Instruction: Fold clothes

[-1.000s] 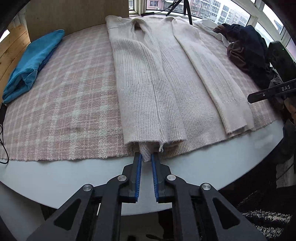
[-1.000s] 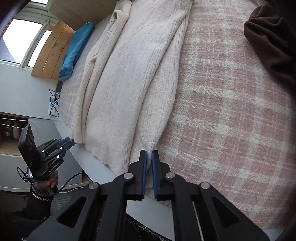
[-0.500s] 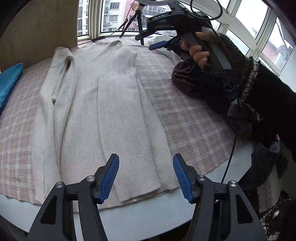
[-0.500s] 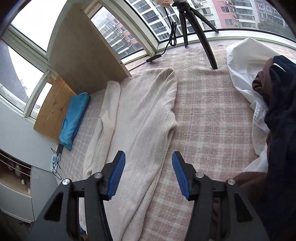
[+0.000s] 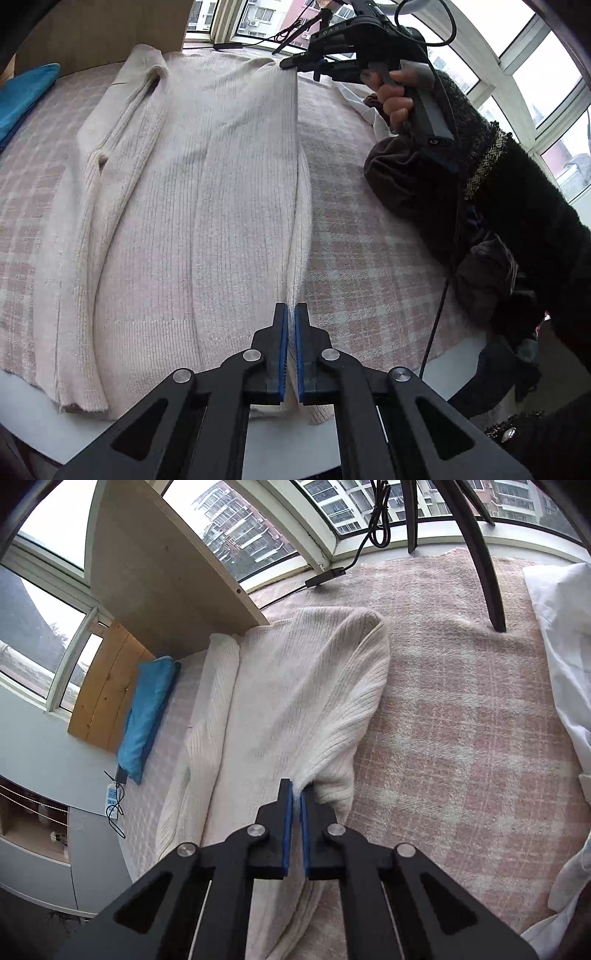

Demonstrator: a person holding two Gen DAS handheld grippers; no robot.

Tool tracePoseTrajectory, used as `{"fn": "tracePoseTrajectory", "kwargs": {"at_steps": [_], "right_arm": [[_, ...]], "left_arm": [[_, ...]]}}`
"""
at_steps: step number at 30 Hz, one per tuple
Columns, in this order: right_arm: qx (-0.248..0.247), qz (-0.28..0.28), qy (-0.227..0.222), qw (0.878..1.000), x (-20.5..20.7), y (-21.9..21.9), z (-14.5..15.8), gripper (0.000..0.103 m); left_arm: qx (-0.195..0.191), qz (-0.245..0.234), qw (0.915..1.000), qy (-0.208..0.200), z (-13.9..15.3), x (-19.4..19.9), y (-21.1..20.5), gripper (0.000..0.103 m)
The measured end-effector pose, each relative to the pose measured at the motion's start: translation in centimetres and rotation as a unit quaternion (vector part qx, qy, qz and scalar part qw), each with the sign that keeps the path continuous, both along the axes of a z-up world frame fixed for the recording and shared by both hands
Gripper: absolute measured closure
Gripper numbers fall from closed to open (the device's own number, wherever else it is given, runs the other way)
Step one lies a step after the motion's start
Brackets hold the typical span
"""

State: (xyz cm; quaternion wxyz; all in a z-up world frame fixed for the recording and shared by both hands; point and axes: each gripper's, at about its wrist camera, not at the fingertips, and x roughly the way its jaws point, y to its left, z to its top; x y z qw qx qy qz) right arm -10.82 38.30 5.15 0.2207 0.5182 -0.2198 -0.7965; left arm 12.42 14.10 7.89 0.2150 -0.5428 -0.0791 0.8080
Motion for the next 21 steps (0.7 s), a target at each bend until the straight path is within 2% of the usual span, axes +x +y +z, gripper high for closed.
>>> {"fn": "tracePoseTrajectory", "kwargs": {"at_steps": [4, 6, 8, 11, 14, 17, 18, 19, 21], "right_arm": [[-0.002, -0.005, 0.012, 1.0, -0.1, 0.4, 1.2, 0.099], [-0.008, -0.016, 0.011, 1.0, -0.1, 0.8, 1.0, 0.099], [-0.001, -0.027, 0.0, 1.0, -0.2, 1.0, 0.2, 0.099], [0.017, -0.037, -0.013, 0.999, -0.2, 1.1, -0.6, 0.099], [0.035, -0.036, 0.009, 0.999, 0.1, 0.6, 1.0, 0.099], [0.087, -0.022, 0.013, 0.996, -0.2, -0.6, 1.6, 0.099], [0.105, -0.018, 0.014, 0.994, -0.3, -0.9, 1.7, 0.099], [0.123, -0.013, 0.015, 0.992, -0.4, -1.3, 1.9, 0.099], [0.132, -0.018, 0.004, 0.991, -0.5, -1.1, 1.2, 0.099]], "left_arm": [[0.04, -0.009, 0.999, 0.016, 3.4, 0.7, -0.5, 0.1], [0.039, -0.022, 0.9986, 0.029, 3.6, 0.7, 0.3, 0.1], [0.035, -0.033, 0.9987, 0.015, 2.4, 0.5, 1.2, 0.1], [0.071, -0.025, 0.9967, -0.03, 0.0, 0.2, 1.1, 0.1], [0.113, 0.003, 0.9932, -0.028, 0.1, 0.5, -0.4, 0.1], [0.115, 0.008, 0.9932, -0.02, 0.6, 1.2, -1.5, 0.099], [0.109, 0.005, 0.994, -0.016, 0.7, 1.5, -1.6, 0.098], [0.102, 0.002, 0.9947, -0.011, 0.7, 1.9, -1.7, 0.093], [0.071, -0.006, 0.9975, 0.001, 0.7, 2.7, -1.1, 0.089]]}}
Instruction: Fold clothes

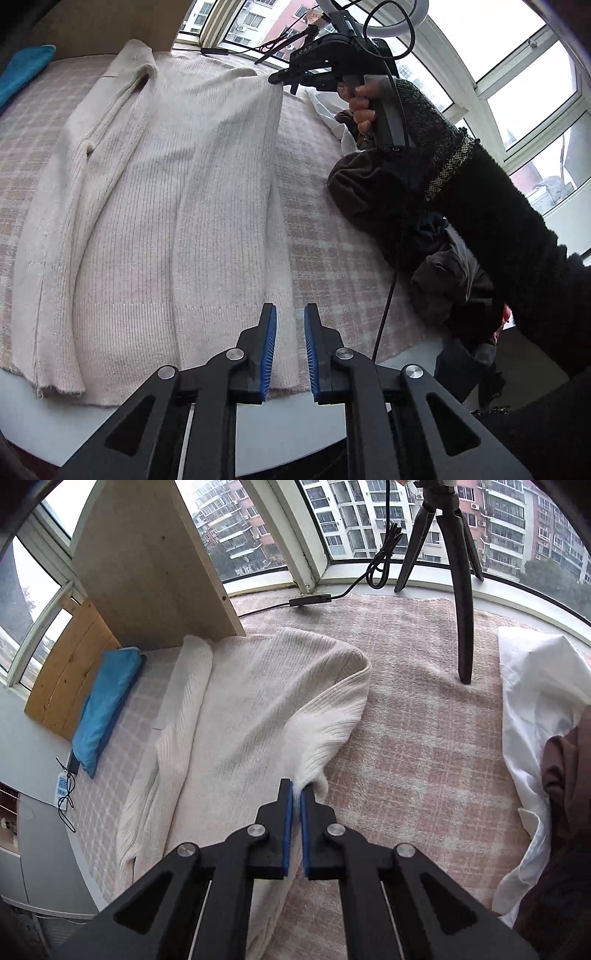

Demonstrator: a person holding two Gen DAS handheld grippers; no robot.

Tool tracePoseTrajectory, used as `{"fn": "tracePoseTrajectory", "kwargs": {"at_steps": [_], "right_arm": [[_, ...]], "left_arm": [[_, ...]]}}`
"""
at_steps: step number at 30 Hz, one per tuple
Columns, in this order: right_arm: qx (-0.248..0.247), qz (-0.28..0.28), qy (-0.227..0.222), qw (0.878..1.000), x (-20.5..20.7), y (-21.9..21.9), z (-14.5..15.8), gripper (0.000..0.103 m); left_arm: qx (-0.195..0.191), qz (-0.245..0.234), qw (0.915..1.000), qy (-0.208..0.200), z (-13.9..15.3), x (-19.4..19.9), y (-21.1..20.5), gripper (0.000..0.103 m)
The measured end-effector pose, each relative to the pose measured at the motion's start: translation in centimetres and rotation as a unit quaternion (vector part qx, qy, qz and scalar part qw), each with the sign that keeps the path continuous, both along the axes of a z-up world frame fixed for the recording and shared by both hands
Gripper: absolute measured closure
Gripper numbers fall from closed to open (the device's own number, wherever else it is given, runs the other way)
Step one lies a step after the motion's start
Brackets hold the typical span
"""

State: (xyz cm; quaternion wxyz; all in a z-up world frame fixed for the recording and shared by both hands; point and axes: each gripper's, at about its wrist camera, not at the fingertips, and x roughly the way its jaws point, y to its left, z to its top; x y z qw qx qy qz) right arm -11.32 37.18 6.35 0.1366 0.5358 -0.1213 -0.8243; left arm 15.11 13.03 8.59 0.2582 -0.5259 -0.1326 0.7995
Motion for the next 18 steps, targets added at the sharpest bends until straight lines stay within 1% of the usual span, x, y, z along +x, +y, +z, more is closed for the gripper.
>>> {"fn": "tracePoseTrajectory", "kwargs": {"at_steps": [2, 3, 4, 5, 6, 8, 9, 10, 11, 12, 14, 15, 17, 18], "right_arm": [[-0.014, -0.01, -0.009, 1.0, -0.1, 0.5, -0.6, 0.099], [-0.016, -0.013, -0.01, 1.0, 0.0, 0.8, -0.7, 0.099], [-0.017, -0.015, -0.011, 1.0, 0.0, 0.9, -0.8, 0.099], [-0.017, -0.016, -0.011, 1.0, 0.1, 1.1, -1.0, 0.099], [-0.019, -0.018, -0.012, 1.0, 0.1, 1.3, -1.1, 0.099], [-0.025, -0.023, -0.014, 0.999, 0.1, 1.7, -1.3, 0.099], [-0.032, -0.026, -0.016, 0.999, 0.1, 1.9, -1.4, 0.099], [-0.035, -0.027, -0.016, 0.999, 0.2, 2.0, -1.5, 0.099], [-0.036, -0.028, -0.016, 0.999, 0.2, 2.0, -1.5, 0.099], [-0.037, -0.029, -0.015, 0.999, 0.3, 2.0, -1.5, 0.099], [-0.038, -0.03, -0.013, 0.999, 0.4, 1.9, -1.2, 0.099], [-0.038, -0.03, -0.011, 0.999, 0.4, 1.8, -1.0, 0.099], [-0.038, -0.024, -0.004, 0.999, 0.1, 0.9, -0.1, 0.099], [-0.038, -0.02, -0.001, 0.999, -0.1, 0.5, 0.4, 0.099]], "left_arm": [[-0.016, -0.02, 0.9997, 0.005, -0.2, 0.6, 1.0, 0.089], [-0.027, -0.03, 0.9991, 0.009, -0.3, 0.9, 1.7, 0.083], [-0.049, -0.039, 0.9979, 0.014, -0.9, 0.9, 2.7, 0.074], [-0.072, -0.049, 0.996, 0.019, -1.5, 0.9, 3.7, 0.067], [-0.095, -0.058, 0.9935, 0.024, -2.2, 0.9, 4.7, 0.055], [-0.141, -0.077, 0.9865, 0.034, -3.4, 0.9, 6.7, 0.054], [-0.145, -0.076, 0.9858, 0.036, -3.6, 0.8, 6.7, 0.06], [-0.148, -0.073, 0.9855, 0.038, -3.7, 0.6, 6.5, 0.078], [-0.151, -0.071, 0.9851, 0.04, -3.9, 0.4, 6.4, 0.086], [-0.154, -0.069, 0.9847, 0.043, -4.1, 0.2, 6.3, 0.099], [-0.102, -0.037, 0.9938, 0.023, -3.2, -0.5, 4.3, 0.1], [-0.077, -0.018, 0.9967, 0.018, -2.6, -0.6, 3.1, 0.1], [-0.035, 0.016, 0.9992, 0.012, -1.5, -0.5, 0.8, 0.1], [-0.021, 0.035, 0.9991, 0.013, -0.9, -0.2, -0.5, 0.1]]}}
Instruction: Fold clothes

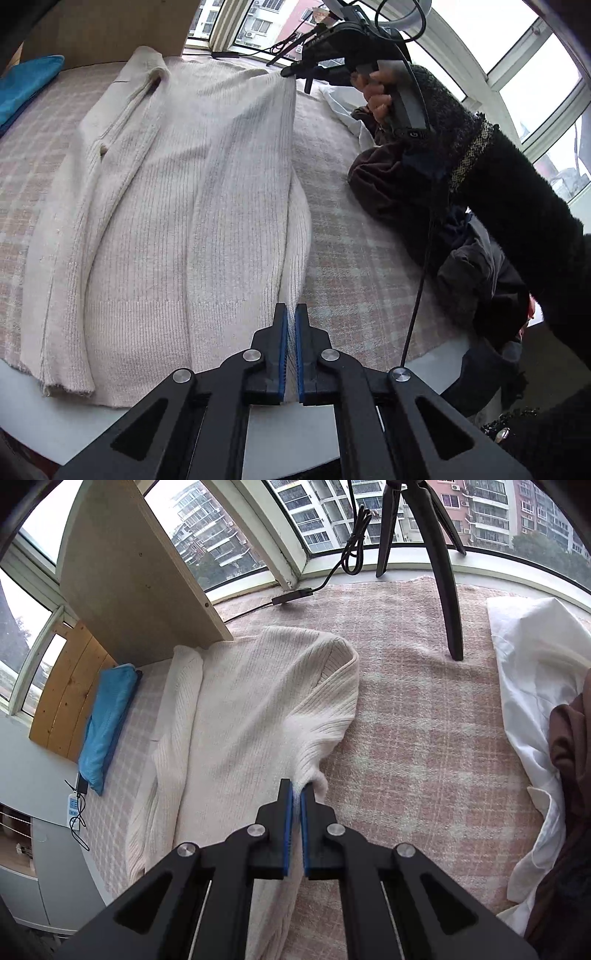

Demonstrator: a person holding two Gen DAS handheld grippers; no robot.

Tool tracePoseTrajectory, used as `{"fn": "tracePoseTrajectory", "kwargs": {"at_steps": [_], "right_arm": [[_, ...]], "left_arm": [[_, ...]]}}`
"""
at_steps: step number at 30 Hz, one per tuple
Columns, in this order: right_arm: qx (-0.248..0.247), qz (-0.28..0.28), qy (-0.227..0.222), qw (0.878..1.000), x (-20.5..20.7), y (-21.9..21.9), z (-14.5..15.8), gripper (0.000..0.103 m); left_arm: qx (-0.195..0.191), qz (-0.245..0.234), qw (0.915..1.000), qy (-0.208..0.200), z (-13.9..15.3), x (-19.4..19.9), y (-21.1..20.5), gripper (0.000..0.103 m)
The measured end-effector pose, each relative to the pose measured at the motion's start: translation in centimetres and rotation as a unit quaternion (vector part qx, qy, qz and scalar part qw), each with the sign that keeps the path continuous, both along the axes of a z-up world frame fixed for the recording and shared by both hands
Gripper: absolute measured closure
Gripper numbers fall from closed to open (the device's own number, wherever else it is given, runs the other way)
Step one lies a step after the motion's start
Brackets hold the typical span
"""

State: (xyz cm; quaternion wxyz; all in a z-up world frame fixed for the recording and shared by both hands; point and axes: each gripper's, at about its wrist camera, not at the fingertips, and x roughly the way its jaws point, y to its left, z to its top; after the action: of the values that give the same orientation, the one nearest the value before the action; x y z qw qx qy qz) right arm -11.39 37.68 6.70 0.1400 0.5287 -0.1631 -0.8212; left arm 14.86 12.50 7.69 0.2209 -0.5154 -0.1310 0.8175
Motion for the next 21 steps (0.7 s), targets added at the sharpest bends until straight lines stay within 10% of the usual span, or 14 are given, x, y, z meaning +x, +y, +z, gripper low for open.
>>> {"fn": "tracePoseTrajectory", "kwargs": {"at_steps": [12, 15, 21], "right_arm": [[0.039, 0.105, -0.052, 0.992, -4.7, -12.7, -0.1, 0.092], [0.006, 0.111, -0.027, 0.993, -2.7, -12.1, 1.8, 0.061], [-0.031, 0.142, 0.009, 0.989, 6.2, -8.7, 2.5, 0.058]], "left_arm": [[-0.005, 0.143, 0.9885, -0.047, -3.2, 0.2, -8.9, 0.1], [-0.009, 0.137, 0.9899, -0.036, -3.0, 0.2, -8.8, 0.1], [-0.014, 0.123, 0.9918, -0.03, -2.4, -0.6, -9.1, 0.098]]}}
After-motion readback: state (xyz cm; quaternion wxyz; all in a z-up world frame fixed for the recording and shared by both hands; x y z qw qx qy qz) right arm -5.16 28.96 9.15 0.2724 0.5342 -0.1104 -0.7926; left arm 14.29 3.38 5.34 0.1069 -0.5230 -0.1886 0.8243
